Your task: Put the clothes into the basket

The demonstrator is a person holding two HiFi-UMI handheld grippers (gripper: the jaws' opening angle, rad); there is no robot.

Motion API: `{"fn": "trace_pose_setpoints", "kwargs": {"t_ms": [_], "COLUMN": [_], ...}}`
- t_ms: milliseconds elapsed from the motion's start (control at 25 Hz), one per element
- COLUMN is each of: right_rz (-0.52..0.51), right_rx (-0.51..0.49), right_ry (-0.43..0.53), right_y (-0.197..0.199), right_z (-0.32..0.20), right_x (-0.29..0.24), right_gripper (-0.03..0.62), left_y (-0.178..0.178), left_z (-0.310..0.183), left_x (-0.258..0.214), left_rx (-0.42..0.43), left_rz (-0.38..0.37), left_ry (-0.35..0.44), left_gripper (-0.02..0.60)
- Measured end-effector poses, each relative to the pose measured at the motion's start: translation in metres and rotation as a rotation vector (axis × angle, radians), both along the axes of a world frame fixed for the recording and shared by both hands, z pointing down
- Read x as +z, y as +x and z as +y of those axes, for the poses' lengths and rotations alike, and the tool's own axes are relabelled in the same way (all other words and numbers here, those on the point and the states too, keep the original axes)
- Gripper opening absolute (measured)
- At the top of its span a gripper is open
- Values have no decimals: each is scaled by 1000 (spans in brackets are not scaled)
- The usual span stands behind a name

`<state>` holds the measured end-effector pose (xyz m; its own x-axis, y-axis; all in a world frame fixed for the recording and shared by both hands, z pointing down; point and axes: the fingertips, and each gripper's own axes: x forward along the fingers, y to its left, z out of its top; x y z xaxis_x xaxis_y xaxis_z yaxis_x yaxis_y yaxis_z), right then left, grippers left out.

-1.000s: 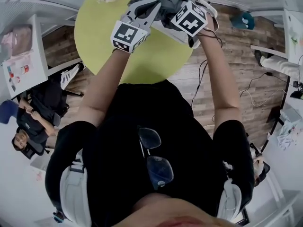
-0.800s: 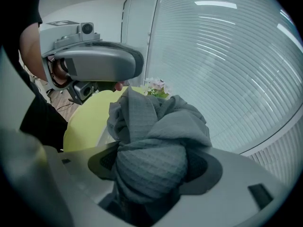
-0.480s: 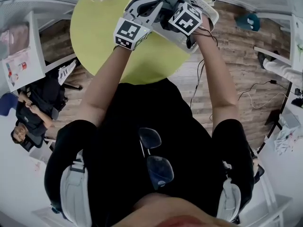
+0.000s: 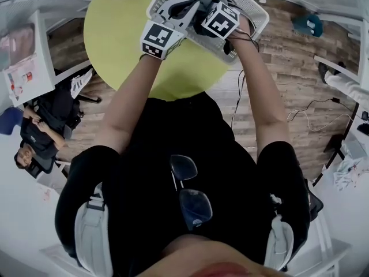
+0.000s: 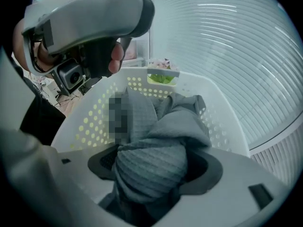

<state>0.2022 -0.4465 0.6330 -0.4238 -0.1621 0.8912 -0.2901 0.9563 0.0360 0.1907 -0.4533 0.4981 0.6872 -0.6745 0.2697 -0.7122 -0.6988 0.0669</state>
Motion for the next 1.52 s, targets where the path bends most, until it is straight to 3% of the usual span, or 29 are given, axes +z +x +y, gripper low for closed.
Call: {"fn": "trace_pose_setpoints", "kwargs": {"t_ms": [440, 680, 1040, 1400, 1520], "right_rz": [14, 34, -29, -238, -293], "right_rx": [-1, 49, 122, 246, 295], "right_ry": [-65, -93, -86, -1, 41], "right_y": [-3, 0, 8, 9, 9], "right_z": [3, 3, -2, 24, 43], "right_x": [47, 67, 19, -74, -95], "right_gripper": [357, 371, 370, 367, 326], "left_y": [1, -2, -11, -26, -34], "left_z": [1, 2, 9, 30, 49], "left_x": [15, 12, -11, -38, -45], "left_rx": [-18, -32, -38, 2, 33], "left_rz": [-28, -12, 1, 47, 58], "left_ry": [-29, -26, 13, 28, 30], "left_gripper": [11, 11, 11, 11, 11]}}
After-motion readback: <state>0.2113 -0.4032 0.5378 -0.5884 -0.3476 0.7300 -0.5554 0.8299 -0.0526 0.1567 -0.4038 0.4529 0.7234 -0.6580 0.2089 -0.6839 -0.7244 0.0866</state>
